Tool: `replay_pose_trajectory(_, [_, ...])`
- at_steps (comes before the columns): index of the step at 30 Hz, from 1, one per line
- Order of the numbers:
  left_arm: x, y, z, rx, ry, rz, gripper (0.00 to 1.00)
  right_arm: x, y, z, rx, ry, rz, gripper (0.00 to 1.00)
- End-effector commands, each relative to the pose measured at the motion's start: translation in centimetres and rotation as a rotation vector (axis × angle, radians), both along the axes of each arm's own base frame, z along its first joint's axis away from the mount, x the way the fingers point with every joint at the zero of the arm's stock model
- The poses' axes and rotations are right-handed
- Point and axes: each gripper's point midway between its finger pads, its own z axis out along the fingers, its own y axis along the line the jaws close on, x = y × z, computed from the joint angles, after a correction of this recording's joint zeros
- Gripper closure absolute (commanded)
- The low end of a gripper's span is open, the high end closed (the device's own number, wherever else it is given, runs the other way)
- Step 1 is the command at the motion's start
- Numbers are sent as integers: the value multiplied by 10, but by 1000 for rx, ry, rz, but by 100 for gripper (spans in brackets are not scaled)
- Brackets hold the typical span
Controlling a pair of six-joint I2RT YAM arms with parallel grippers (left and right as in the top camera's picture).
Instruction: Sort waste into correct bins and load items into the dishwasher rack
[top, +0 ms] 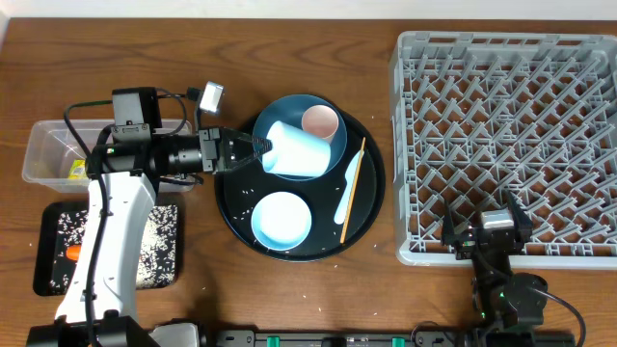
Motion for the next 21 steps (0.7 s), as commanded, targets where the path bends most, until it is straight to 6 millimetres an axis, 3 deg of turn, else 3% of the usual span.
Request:
replay_pose_trajectory(1, [-4, -1, 12, -42, -35, -27, 93, 0, 0, 1, -4, -5, 1, 1])
replay_pose_trajectory(4, [-5, -3, 12, -41, -36, -34, 93, -1, 11, 1, 2, -6, 69, 1])
replay_pose_trajectory(7, [-9, -11, 13, -41, -39, -61, 93, -5, 36, 10, 79, -31, 210, 1])
replay_pose_trajectory(11, [-13, -22, 14, -40, -68, -103, 93, -27, 84, 34, 172, -90, 519, 1])
replay_pose_trajectory(14, [-13, -24, 15, -39, -85, -112, 93, -41, 97, 56, 362, -66, 621, 1])
replay_pose_trajectory(21, [-12, -24, 15, -37, -103, -112, 94, -76, 123, 111, 418, -47, 847, 1])
